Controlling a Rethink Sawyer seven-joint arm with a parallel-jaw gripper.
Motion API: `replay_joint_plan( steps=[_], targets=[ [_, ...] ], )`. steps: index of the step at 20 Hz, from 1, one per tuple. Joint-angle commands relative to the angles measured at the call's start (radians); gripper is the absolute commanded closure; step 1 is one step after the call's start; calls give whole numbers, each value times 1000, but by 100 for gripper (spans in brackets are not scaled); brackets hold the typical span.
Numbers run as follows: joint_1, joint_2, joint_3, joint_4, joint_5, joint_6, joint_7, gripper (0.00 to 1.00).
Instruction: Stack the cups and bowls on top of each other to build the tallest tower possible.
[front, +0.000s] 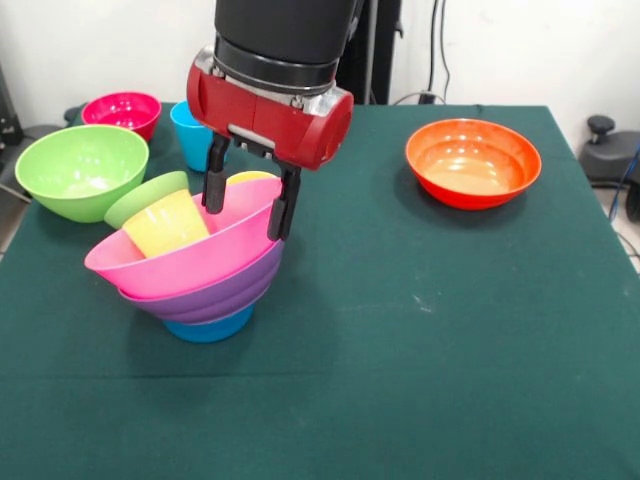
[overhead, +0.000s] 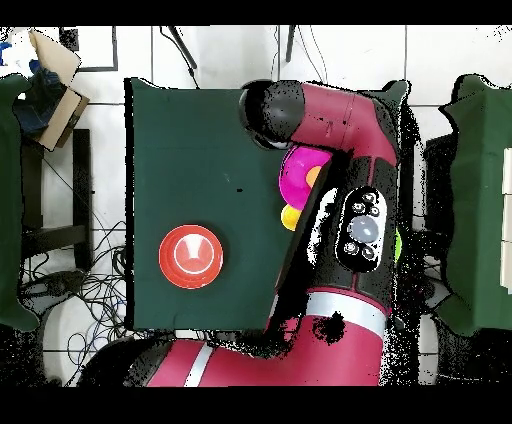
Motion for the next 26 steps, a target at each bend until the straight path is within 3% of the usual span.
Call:
replay_joint_plan(
  steps=[1,20,26],
  targets=[
    [14,40,90,115,-2,-61,89,0],
    [29,83,133,45,70,-38,118,0],
    [56,113,101,2,81,-47,151,0]
  ],
)
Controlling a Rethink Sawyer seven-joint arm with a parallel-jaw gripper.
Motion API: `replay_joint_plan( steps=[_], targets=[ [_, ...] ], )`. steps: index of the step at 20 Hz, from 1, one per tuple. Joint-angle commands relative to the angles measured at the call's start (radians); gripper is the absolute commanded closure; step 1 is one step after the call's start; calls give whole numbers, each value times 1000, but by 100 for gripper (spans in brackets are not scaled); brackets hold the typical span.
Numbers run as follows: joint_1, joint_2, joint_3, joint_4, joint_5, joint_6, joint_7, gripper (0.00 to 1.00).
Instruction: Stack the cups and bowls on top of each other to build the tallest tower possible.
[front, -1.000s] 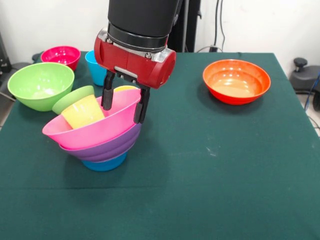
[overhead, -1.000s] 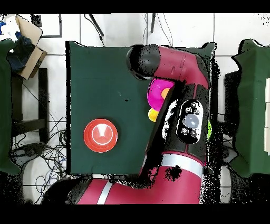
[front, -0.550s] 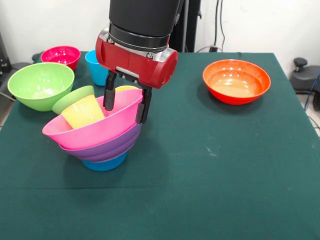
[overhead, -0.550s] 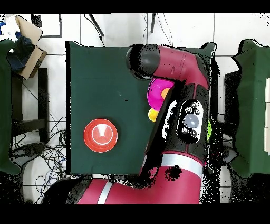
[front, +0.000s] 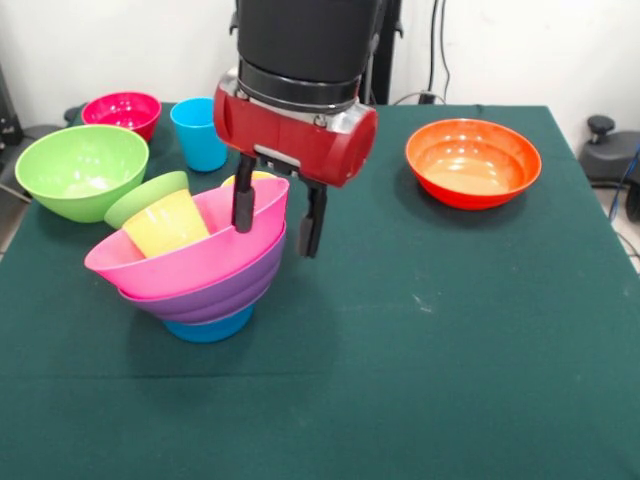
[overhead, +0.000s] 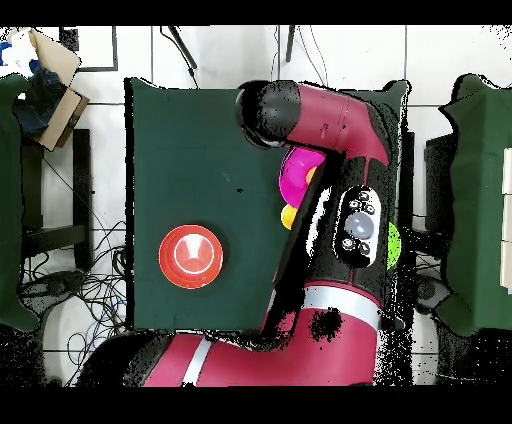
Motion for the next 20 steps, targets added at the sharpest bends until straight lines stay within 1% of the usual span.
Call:
replay_joint_plan(
  steps=[1,13,17,20],
  targets=[
    [53,96,85,-4,14,-30,154,0],
    [77,128,10,-19,-3,-85,186,0],
    [86,116,-9,-10,2,-54,183,0],
    [96,103,-24,-10,6,-7,181,0]
  ],
)
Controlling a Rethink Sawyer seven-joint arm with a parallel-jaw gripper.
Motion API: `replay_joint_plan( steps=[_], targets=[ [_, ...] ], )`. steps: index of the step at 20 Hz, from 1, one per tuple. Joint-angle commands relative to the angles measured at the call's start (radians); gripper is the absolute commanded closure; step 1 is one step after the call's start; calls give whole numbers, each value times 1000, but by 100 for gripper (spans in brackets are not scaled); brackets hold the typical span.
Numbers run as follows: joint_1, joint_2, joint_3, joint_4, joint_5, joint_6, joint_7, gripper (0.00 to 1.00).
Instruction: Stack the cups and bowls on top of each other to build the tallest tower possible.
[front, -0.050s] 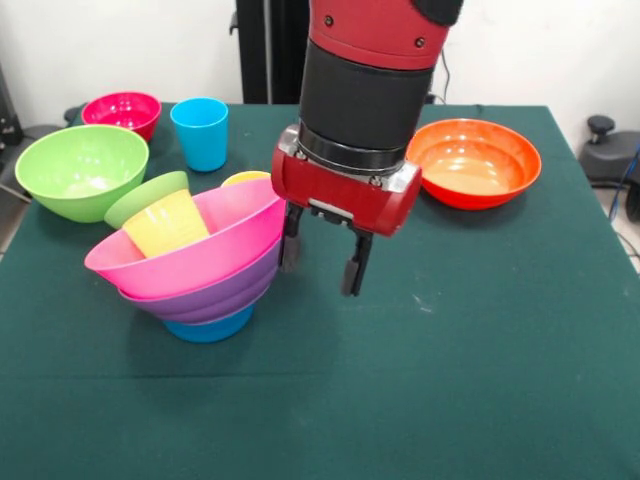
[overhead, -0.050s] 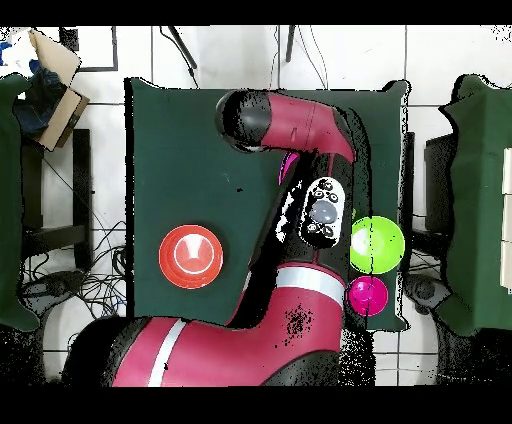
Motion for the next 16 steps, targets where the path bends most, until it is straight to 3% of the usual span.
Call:
replay_joint_plan(
  steps=[1,8,16],
  targets=[
    [35,17,9,4,-1,62,177,0],
    [39,-18,-7,11,14,161,151,0],
    [34,-59,-1,77,14,142,125,0]
  ],
)
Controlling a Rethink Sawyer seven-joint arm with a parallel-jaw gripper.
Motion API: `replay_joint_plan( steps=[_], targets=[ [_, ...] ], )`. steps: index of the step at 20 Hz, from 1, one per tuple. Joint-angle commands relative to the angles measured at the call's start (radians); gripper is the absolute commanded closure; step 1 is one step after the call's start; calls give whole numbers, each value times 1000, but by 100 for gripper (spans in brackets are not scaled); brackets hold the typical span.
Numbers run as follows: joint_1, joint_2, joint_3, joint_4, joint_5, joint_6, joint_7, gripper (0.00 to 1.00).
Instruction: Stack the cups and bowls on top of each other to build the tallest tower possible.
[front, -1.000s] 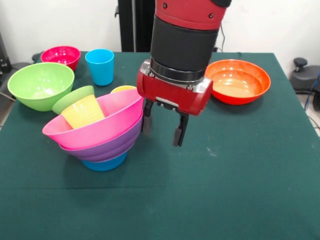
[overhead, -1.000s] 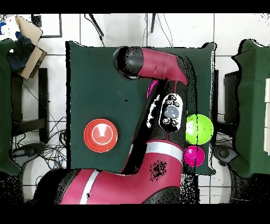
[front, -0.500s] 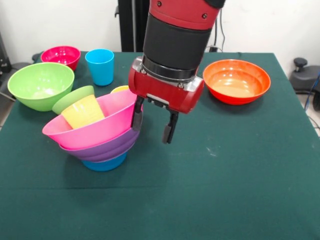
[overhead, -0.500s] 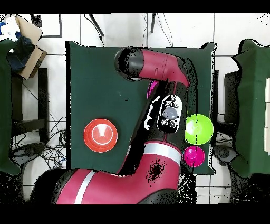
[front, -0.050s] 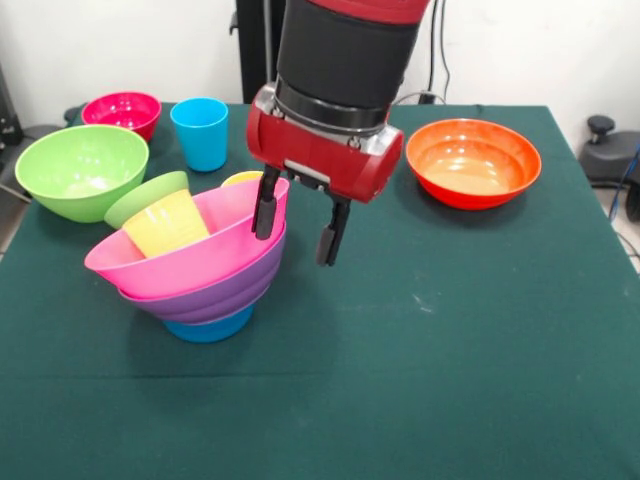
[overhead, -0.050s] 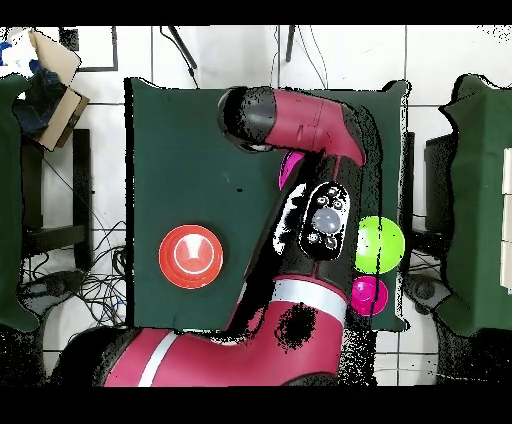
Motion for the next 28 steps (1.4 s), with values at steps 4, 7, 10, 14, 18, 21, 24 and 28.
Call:
replay_joint_plan(
  steps=[4,7,10,14,18,21,24,28],
  targets=[
    [11,-42,60,146,0,38,108,0],
    [8,-57,62,185,-8,9,101,0],
    [5,-68,65,212,-15,-10,94,0],
    [2,-78,64,234,-21,-19,92,0],
    [-3,-90,71,271,-22,-54,89,0],
    [-6,-92,75,289,-24,-82,89,0],
    [-9,-88,79,300,-27,-114,87,0],
    [-7,-81,77,302,-27,-136,92,0]
  ],
)
